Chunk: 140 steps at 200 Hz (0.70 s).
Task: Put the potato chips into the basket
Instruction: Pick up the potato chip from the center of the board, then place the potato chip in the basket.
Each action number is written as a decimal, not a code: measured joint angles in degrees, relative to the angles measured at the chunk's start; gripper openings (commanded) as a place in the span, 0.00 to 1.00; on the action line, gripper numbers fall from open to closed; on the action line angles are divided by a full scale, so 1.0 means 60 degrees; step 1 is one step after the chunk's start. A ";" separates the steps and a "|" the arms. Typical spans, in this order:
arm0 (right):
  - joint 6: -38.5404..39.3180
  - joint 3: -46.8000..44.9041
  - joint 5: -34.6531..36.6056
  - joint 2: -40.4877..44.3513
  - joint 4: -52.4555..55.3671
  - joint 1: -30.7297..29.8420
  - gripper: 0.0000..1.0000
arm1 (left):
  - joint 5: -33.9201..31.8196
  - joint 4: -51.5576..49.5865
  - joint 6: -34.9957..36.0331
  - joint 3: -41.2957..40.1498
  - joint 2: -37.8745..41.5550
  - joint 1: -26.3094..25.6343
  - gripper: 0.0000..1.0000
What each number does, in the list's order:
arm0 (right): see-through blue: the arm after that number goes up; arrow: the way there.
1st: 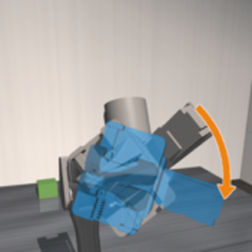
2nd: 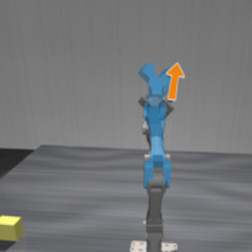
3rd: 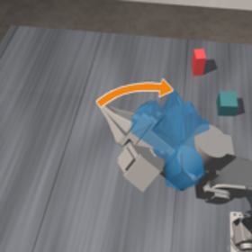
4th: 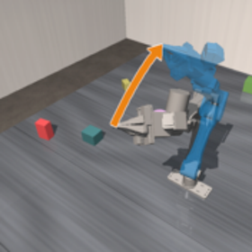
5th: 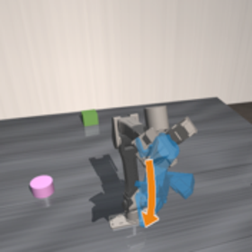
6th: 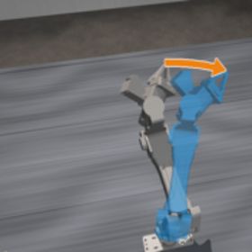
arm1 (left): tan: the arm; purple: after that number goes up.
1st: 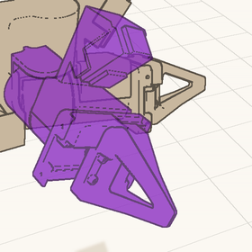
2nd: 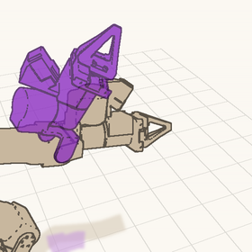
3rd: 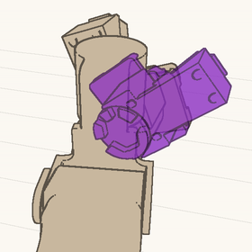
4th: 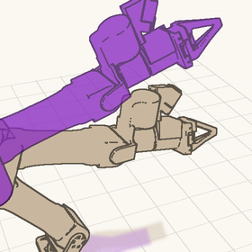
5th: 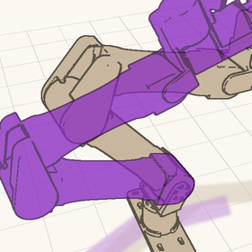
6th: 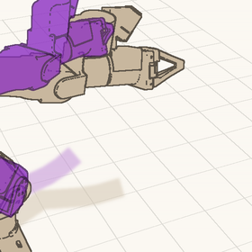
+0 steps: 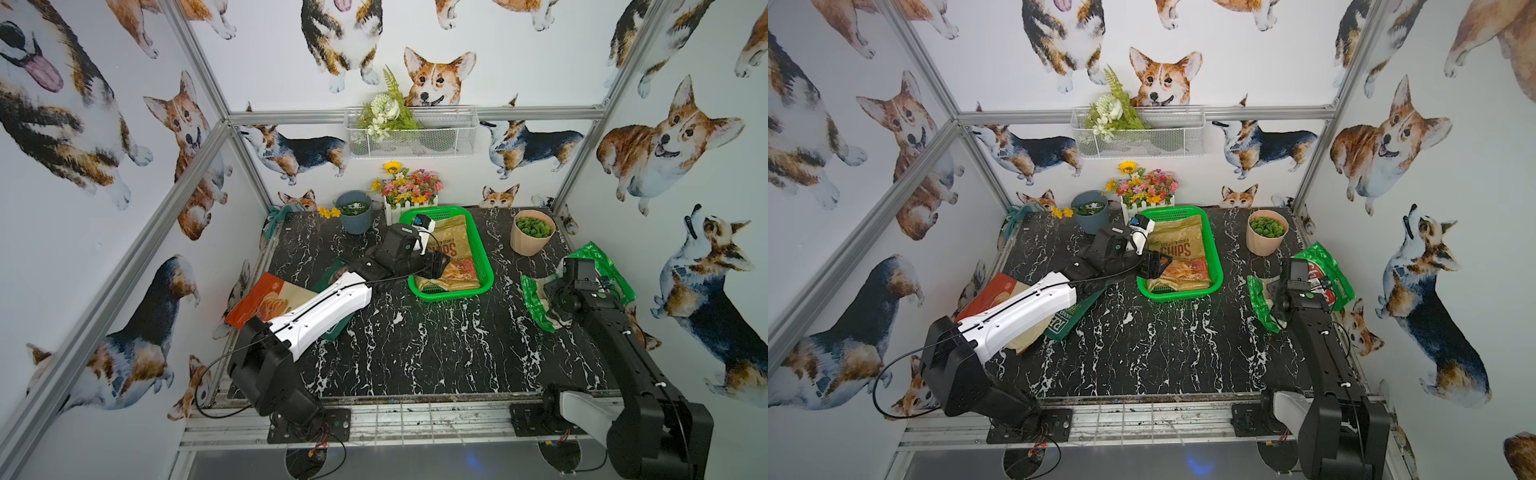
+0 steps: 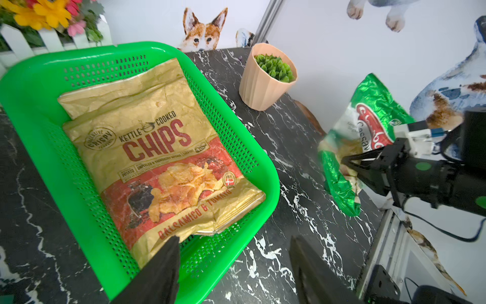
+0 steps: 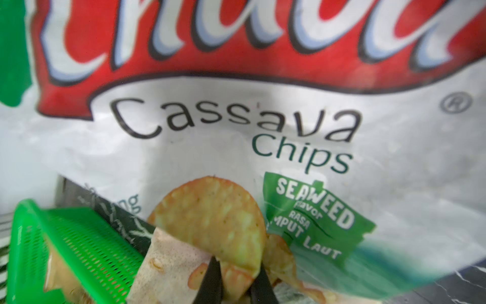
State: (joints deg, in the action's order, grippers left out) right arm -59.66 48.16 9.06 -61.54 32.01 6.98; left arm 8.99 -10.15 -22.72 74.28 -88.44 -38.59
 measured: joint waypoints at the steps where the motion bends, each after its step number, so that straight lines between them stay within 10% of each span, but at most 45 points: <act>1: 0.0018 0.0033 0.0004 0.0000 0.0000 -0.0029 0.07 | -0.0022 0.0007 0.0007 -0.0004 0.0018 0.0011 0.70; 75: 0.2160 0.5166 0.0503 -0.3770 -0.0022 -0.4506 0.10 | -0.1093 0.0106 0.0168 -0.0794 0.1122 0.1075 0.72; 140: 0.4051 0.8400 -0.0127 -0.7632 0.0903 -0.5431 0.13 | -0.1912 0.0076 0.0153 -0.1763 0.2616 0.1705 0.73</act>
State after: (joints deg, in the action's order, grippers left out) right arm -35.35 98.56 8.29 -107.33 37.43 -25.61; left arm -2.48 -9.69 -21.80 63.70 -72.75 -28.36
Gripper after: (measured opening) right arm 0.141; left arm 0.730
